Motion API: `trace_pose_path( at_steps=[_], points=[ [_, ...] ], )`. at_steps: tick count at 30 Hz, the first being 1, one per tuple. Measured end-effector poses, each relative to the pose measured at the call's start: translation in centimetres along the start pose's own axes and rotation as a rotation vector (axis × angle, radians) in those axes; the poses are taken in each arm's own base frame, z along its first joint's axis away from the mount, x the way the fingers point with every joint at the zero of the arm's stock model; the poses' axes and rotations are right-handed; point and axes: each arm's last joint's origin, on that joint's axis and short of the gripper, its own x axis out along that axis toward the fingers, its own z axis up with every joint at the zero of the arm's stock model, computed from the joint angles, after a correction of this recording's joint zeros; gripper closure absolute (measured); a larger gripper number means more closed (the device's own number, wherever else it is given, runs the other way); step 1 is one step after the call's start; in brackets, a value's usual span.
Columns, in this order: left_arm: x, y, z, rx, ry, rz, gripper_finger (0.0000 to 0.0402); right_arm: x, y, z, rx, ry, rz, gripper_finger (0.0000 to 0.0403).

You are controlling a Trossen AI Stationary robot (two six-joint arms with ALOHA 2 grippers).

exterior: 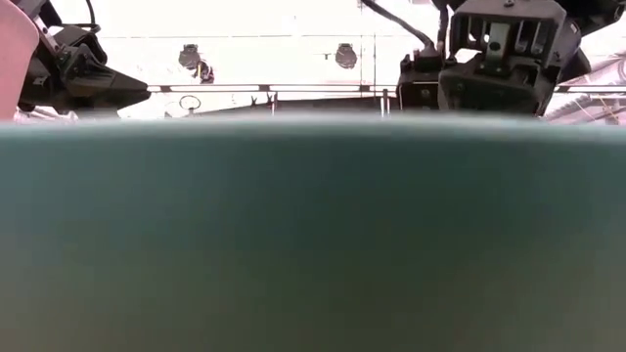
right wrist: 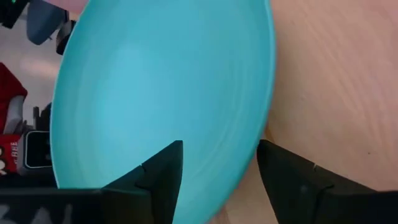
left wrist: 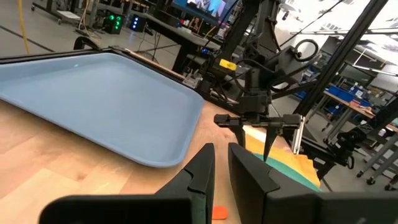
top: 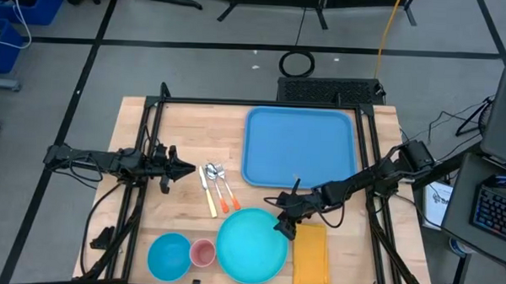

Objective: Set up tray
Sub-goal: Put the light blue plate onto the blue tray

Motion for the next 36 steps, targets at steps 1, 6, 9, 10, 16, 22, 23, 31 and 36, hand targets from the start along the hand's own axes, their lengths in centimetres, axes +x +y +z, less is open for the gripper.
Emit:
trace_pose_path(
  at_steps=[1, 6, 9, 10, 16, 22, 23, 31, 36],
  points=[
    [0.00, 0.00, -0.01, 0.000, 0.001, 0.000, 0.0353, 0.00, -0.01, -0.01, -0.001, 0.001, 0.000, 0.0218],
    [0.00, 0.01, -0.02, 0.000, 0.002, 0.001, 0.0353, 0.00, 0.00, 0.01, -0.001, -0.001, 0.002, 0.0259],
    [0.00, 0.01, -0.01, 0.001, 0.002, 0.001, 0.0353, 0.00, 0.00, 0.01, -0.013, -0.001, 0.002, 0.0288],
    [0.00, 0.00, -0.01, 0.001, 0.002, 0.001, 0.0353, 0.00, 0.00, 0.02, -0.015, -0.001, 0.002, 0.0298],
    [0.00, 0.01, -0.03, 0.001, 0.003, 0.002, 0.0353, -0.02, -0.19, 0.20, -0.026, -0.005, -0.002, 0.0351],
    [0.00, 0.01, -0.02, 0.002, 0.003, 0.002, 0.0353, -0.07, -0.61, 0.44, -0.037, -0.004, -0.024, 0.0397],
    [0.00, 0.01, -0.02, 0.002, 0.003, 0.002, 0.0353, -0.08, -0.71, 0.48, -0.037, -0.005, -0.031, 0.0398],
    [0.00, 0.01, -0.02, 0.008, 0.003, 0.002, 0.0353, -0.11, -0.87, 0.53, -0.037, 0.001, -0.039, 0.0401],
    [0.00, 0.01, -0.02, 0.008, 0.003, 0.002, 0.0353, -0.17, -0.84, 0.55, -0.040, -0.001, -0.037, 0.0402]
  ],
)
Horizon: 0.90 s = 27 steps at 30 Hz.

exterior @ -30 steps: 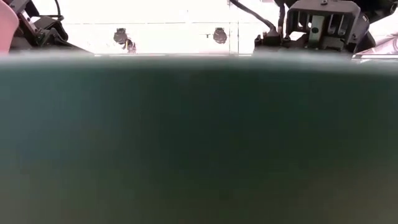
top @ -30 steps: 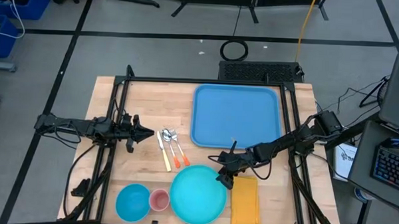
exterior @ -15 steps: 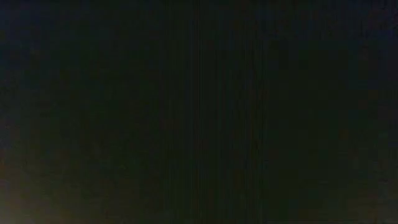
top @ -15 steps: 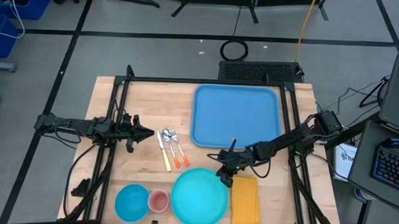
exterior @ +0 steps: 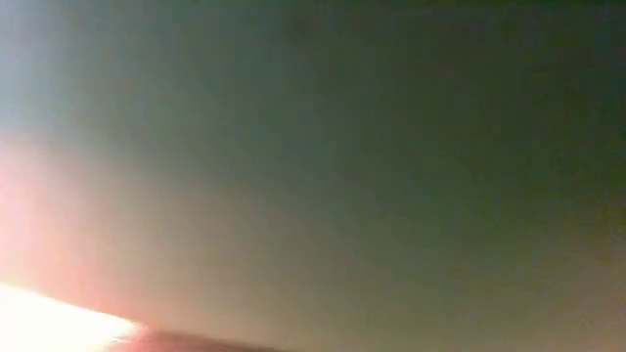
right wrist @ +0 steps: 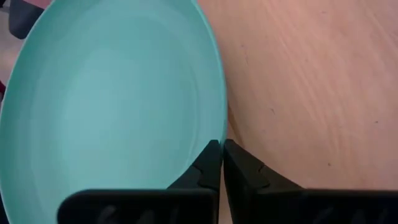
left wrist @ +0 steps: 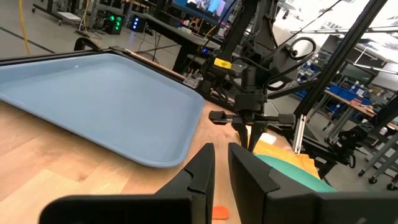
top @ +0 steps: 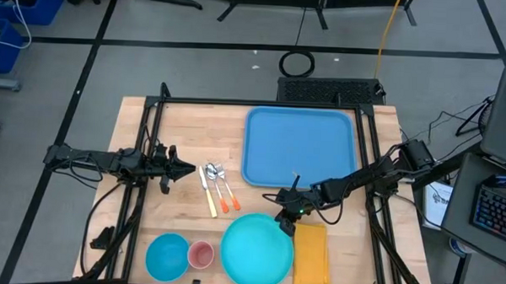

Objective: Set up tray
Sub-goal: Put the light blue plate onto the blue tray

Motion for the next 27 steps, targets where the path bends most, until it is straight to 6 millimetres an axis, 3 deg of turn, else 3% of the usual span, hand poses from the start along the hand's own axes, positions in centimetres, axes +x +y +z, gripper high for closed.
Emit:
trace_pose_path(
  at_steps=[4, 19, 27],
  points=[
    [0.0, 0.0, 0.0, 0.000, 0.000, 0.000, 0.0353, -0.9, 0.3, 0.3, -0.012, -0.017, 0.007, 0.0402],
    [0.0, 0.0, 0.0, -0.002, 0.001, 0.001, 0.0353, -7.8, 0.1, 1.3, -0.024, -0.108, -0.165, 0.0402],
    [0.0, 0.0, 0.0, 0.011, 0.001, 0.001, 0.0353, -8.6, -1.2, 2.2, -0.035, -0.153, -0.262, 0.0402]
  ],
)
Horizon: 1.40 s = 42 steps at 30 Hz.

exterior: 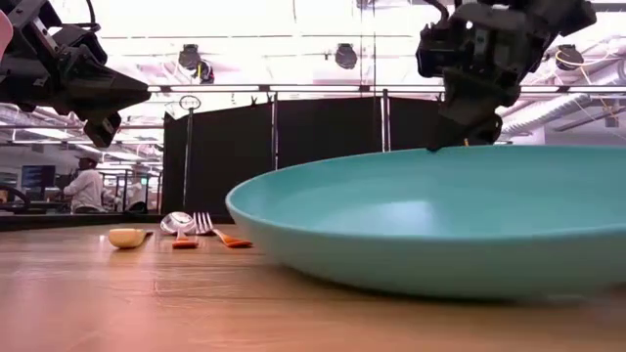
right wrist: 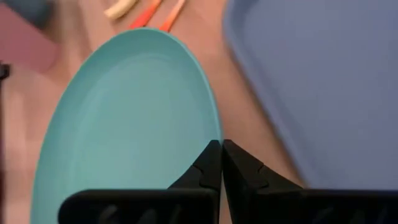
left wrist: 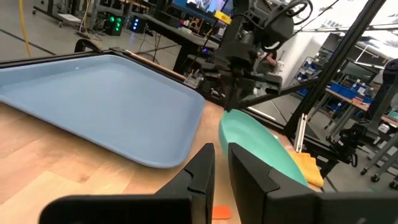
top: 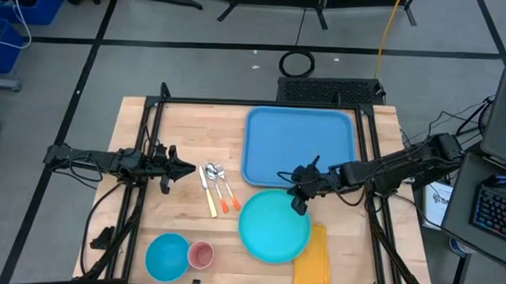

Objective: Set up tray
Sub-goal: Put the light blue plate onto the blue tray

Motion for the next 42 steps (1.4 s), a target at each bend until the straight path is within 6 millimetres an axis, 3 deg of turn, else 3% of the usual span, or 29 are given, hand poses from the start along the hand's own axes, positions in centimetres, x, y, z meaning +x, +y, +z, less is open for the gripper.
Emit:
trace_pose_path(
  at_steps=[42],
  points=[
    [0.0, 0.0, -0.1, -0.002, 0.012, 0.006, 0.0353, -0.3, -10.0, 3.5, 0.118, -0.007, -0.486, 0.0402]
  ],
)
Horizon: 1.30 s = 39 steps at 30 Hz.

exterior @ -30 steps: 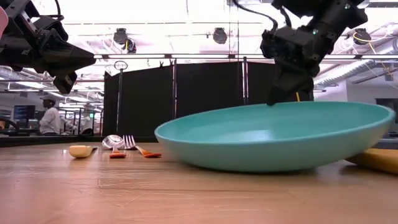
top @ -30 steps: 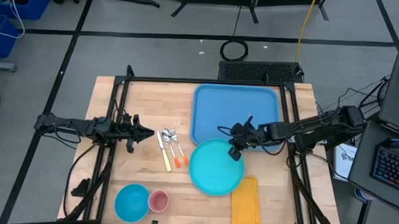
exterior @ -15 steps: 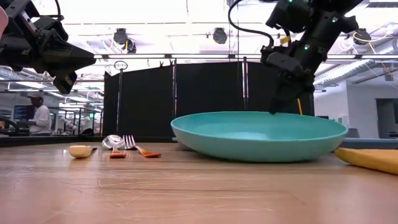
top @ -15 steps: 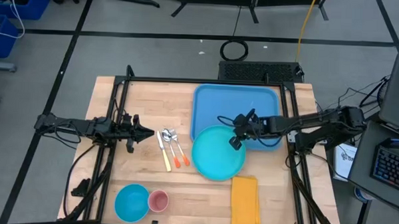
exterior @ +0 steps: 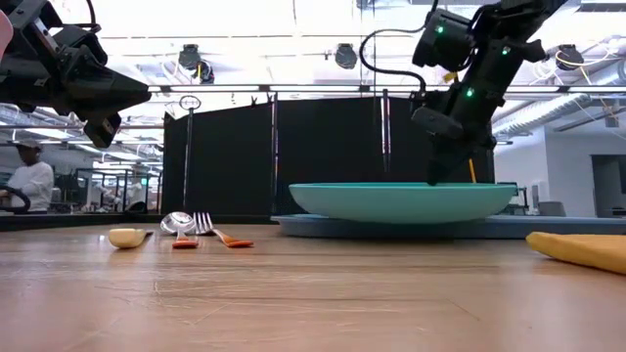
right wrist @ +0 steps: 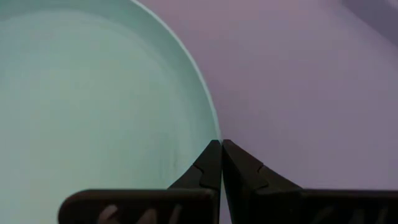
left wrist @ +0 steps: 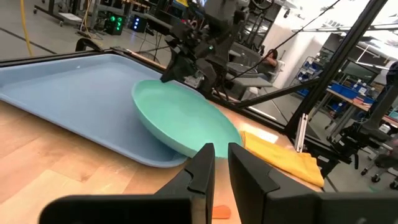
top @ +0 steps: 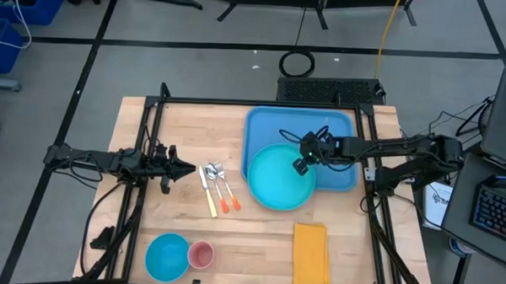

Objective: Set up tray
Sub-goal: Put the light blue plate onto the blue tray, then move the light blue plate to the center of the blue tray

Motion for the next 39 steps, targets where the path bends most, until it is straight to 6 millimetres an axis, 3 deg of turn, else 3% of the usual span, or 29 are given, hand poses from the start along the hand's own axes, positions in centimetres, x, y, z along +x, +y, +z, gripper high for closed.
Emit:
trace_pose_path(
  at_steps=[13, 33, 39],
  points=[
    [0.0, 0.0, 0.0, 0.001, 0.001, 0.000, 0.0353, 0.9, -3.4, 0.6, 0.062, 0.057, -0.148, 0.0402],
    [0.0, 0.0, 0.0, -0.009, 0.003, -0.001, 0.0353, 0.5, -5.0, -0.7, 0.078, 0.164, -0.359, 0.0402],
    [0.0, 0.0, 0.0, -0.009, 0.004, -0.002, 0.0353, 0.7, -4.4, 0.0, 0.075, 0.092, -0.309, 0.0402]
  ],
)
